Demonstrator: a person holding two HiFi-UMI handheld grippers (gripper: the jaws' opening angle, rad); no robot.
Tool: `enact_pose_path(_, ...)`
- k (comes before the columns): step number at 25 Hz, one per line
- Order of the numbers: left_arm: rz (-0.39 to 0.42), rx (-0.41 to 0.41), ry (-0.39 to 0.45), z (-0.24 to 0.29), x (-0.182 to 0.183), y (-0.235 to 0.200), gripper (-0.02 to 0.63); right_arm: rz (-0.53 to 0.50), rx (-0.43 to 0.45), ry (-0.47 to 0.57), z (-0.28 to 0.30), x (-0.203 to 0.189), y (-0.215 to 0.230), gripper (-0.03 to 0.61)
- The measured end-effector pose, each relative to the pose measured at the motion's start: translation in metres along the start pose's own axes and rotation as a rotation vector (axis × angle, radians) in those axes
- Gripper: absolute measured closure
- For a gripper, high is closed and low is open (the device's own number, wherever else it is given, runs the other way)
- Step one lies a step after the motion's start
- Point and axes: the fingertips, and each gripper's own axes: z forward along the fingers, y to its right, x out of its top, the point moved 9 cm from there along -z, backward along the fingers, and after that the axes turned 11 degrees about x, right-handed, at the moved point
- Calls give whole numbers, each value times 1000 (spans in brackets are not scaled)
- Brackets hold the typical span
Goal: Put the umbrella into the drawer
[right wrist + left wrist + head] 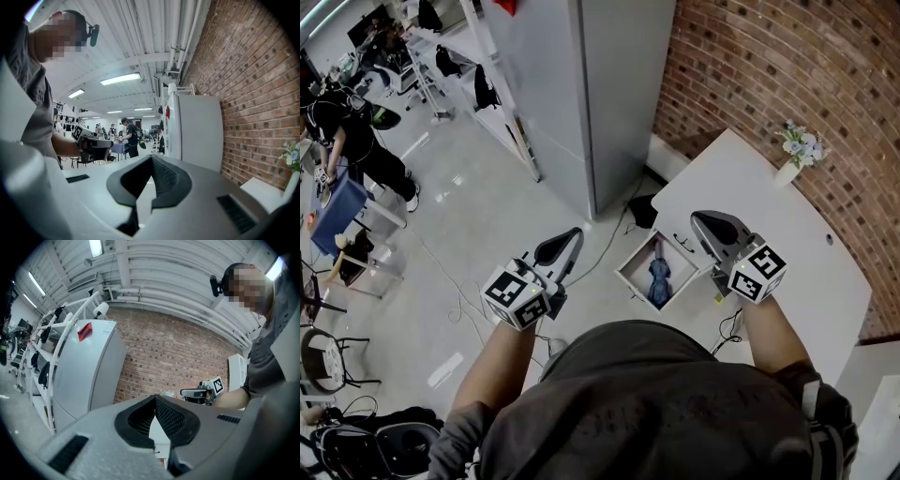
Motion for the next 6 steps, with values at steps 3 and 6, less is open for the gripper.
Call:
enact_pose_path(3,4,3,3,-1,0,0,614,-3,0,1,0,0,0,588)
enact_pose_path(6,5,7,3,-2,0,-2,614,-4,4,1,2,0,-1,588)
